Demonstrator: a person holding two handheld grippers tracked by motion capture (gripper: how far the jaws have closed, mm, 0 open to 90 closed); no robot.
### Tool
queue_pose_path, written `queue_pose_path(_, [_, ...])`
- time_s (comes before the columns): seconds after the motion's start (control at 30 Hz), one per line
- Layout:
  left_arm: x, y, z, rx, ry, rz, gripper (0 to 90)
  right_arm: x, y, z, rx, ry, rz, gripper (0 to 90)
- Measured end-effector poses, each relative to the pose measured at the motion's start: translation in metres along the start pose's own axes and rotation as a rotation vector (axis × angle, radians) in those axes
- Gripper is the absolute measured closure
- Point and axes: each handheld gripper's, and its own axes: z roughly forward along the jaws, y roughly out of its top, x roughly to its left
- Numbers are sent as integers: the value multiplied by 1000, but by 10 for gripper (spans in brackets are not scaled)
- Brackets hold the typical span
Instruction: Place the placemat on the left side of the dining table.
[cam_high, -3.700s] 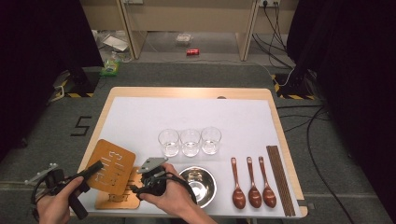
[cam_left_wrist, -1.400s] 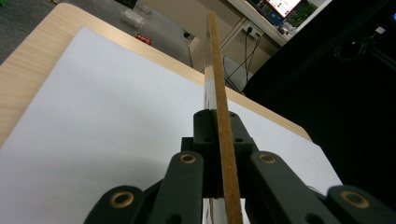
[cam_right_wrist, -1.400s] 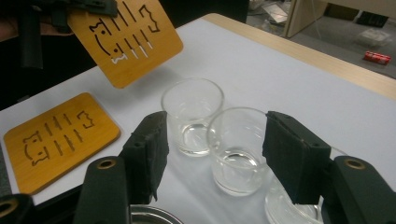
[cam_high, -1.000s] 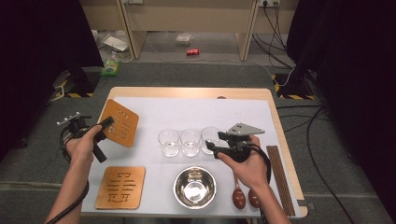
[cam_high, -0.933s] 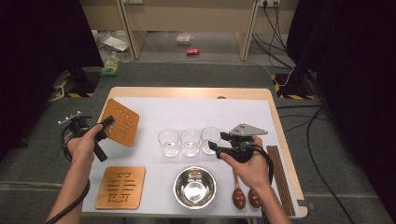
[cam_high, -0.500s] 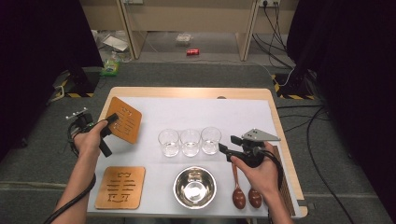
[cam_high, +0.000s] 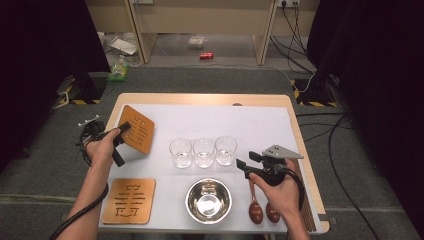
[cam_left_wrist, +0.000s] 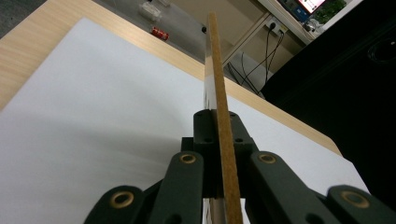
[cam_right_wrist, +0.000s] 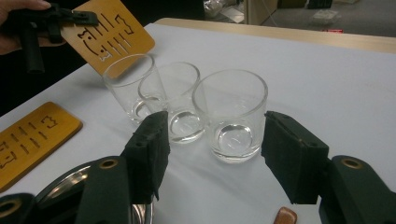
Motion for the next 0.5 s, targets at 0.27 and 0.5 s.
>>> queue_pose_path(0.27, [4,-5,8,25,4,-20,858,-1,-8,4,6,9,14,417])
queue_pose_path(0.5, [7,-4,13,46,-2,-44,856,-1,-7,3,6,9,15,417])
